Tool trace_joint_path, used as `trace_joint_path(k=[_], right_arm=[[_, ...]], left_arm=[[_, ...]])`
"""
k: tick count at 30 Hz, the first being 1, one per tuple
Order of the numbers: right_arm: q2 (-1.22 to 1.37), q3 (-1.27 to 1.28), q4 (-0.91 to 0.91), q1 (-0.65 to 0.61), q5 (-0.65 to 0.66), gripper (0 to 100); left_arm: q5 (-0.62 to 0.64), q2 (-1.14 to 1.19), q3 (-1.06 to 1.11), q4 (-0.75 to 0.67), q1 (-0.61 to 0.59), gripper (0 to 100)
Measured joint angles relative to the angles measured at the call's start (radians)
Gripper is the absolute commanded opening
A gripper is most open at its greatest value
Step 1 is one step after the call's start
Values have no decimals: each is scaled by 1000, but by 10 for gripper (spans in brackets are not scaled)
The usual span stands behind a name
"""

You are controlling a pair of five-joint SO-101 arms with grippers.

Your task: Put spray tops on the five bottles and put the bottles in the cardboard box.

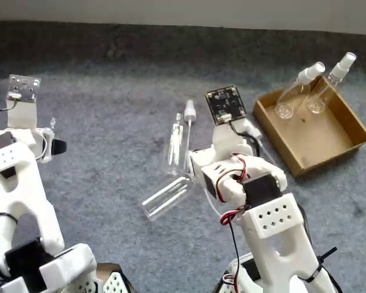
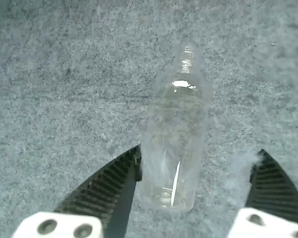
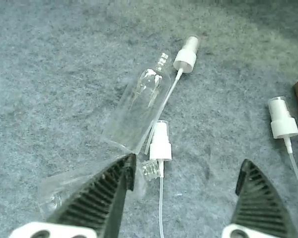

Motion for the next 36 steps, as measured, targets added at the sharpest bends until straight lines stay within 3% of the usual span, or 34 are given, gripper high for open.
trace_joint_path(k=[14,22,30,36], right_arm=[[-187,120,0,12,0,291],[-206,120,0,12,0,291],[-207,149,0,12,0,291],[-209,245,-77,12,0,291]], left_arm=[[0,459,-298,14,0,302],[-61,512,-420,287,41,301],[-64,512,-433,476,209,301],[77,508,-497,542,362,301]])
